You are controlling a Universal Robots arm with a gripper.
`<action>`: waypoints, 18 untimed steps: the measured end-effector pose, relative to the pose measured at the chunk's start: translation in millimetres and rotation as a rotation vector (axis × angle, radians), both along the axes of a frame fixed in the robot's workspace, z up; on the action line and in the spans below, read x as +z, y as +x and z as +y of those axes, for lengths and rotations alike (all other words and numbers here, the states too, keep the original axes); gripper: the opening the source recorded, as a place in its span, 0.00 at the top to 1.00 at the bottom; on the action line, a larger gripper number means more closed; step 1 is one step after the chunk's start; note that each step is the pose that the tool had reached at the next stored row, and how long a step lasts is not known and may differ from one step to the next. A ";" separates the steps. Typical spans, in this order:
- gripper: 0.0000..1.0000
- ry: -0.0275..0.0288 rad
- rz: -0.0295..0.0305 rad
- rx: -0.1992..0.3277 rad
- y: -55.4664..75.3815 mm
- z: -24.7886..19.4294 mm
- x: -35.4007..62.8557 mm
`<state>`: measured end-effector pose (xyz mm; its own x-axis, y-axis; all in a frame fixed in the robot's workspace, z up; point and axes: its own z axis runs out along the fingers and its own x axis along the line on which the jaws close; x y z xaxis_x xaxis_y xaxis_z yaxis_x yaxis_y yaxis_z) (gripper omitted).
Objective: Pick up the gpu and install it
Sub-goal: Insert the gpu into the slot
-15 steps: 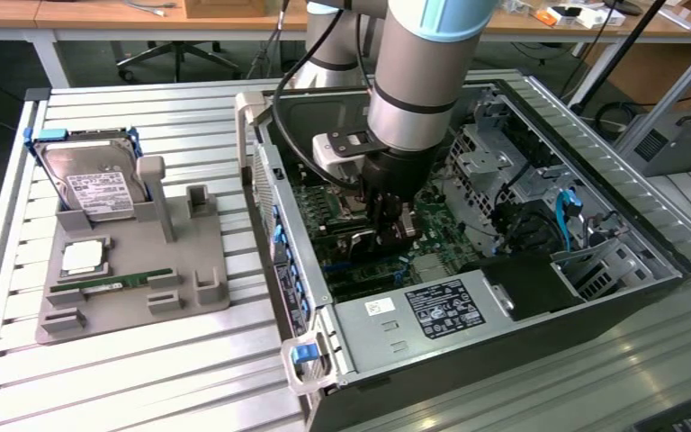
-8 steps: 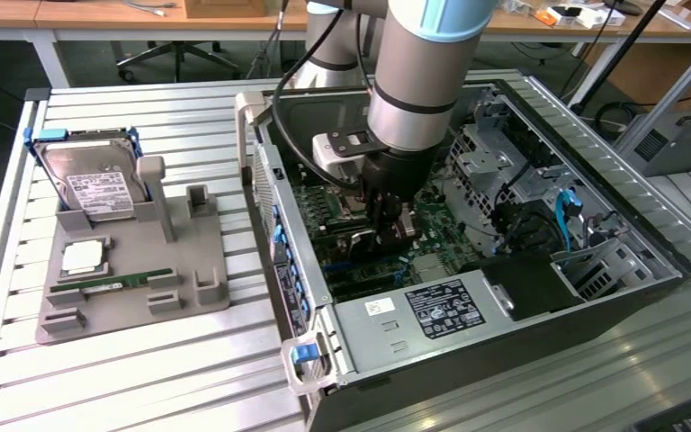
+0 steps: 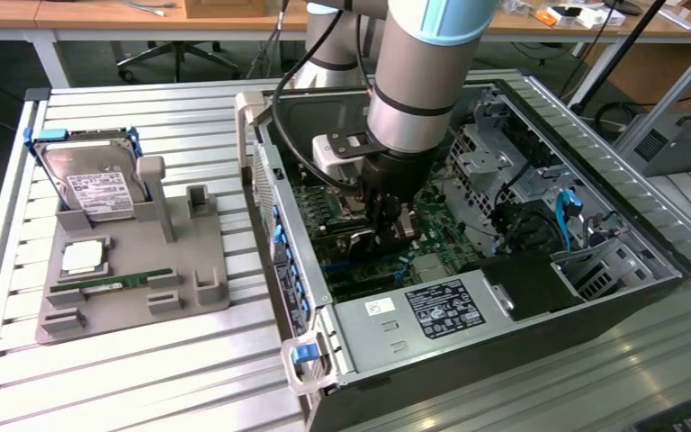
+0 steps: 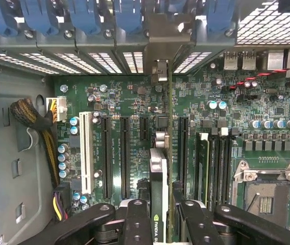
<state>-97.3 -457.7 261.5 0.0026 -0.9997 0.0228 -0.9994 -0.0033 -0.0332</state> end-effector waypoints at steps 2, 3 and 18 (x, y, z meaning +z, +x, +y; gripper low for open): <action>0.73 0.0005 0.0002 0.000 0.0 0.0 0.0; 0.73 0.0055 -0.0001 0.000 0.1 0.0 -0.1; 0.73 0.0182 -0.0005 0.000 -0.1 0.0 1.0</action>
<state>-97.4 -457.7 262.5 0.0026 -1.0000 0.0046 -0.9994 -0.0027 -0.0338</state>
